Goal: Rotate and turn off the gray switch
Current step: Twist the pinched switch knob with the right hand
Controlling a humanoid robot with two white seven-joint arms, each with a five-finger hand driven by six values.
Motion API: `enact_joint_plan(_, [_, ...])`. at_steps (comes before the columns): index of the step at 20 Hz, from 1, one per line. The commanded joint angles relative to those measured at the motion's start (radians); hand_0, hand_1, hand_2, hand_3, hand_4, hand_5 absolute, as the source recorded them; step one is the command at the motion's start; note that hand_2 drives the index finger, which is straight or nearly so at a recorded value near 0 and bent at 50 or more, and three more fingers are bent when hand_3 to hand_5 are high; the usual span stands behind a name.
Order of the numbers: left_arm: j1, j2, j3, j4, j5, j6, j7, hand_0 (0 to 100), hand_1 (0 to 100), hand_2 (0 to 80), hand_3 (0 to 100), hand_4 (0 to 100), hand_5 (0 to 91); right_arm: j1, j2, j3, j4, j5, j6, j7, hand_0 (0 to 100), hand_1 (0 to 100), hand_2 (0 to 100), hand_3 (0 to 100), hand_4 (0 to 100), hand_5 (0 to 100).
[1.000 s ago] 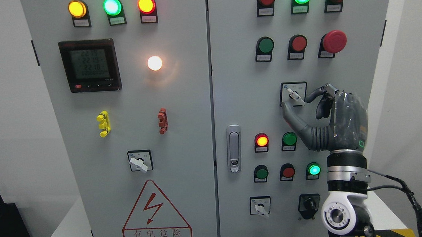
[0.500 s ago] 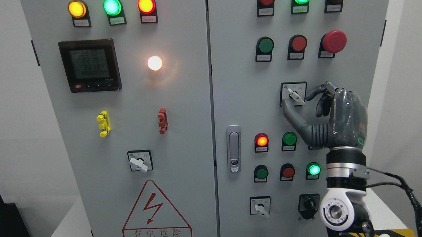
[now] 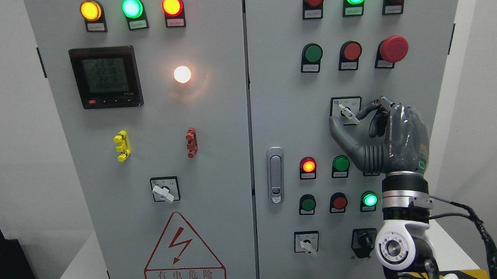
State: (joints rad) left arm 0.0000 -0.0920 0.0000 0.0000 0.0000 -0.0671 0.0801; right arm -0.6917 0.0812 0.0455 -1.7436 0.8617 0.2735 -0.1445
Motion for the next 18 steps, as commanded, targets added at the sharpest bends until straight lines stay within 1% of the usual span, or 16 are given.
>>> enact_joint_plan(1, [-0.009,0.0,0.008,-0.026,0.018,0.0,0.0,12,39,0.0,0,0,0.0,-0.006,0.0,0.004,0.006,0.0,0.012,0.0,2,43,63,97,97,100])
enact_joint_plan(8, [-0.009,0.0,0.008,-0.026,0.02,0.0,0.0,12,39,0.0,0,0,0.0,-0.015,0.0,0.005,0.004,0.0,0.012,0.0,3,42,64,98,98,100])
enact_joint_plan(12, [-0.009,0.0,0.008,-0.026,0.02,0.0,0.0,12,39,0.0,0,0,0.0,-0.015,0.0,0.02,0.004,0.0,0.013,0.0,3,42,64,98,98,100])
enact_joint_plan(18, [-0.009,0.0,0.008,-0.026,0.02,0.0,0.0,12,39,0.0,0,0,0.0,-0.017,0.0,0.02,0.004,0.002,0.016,0.0,5,42,65,98,98,100])
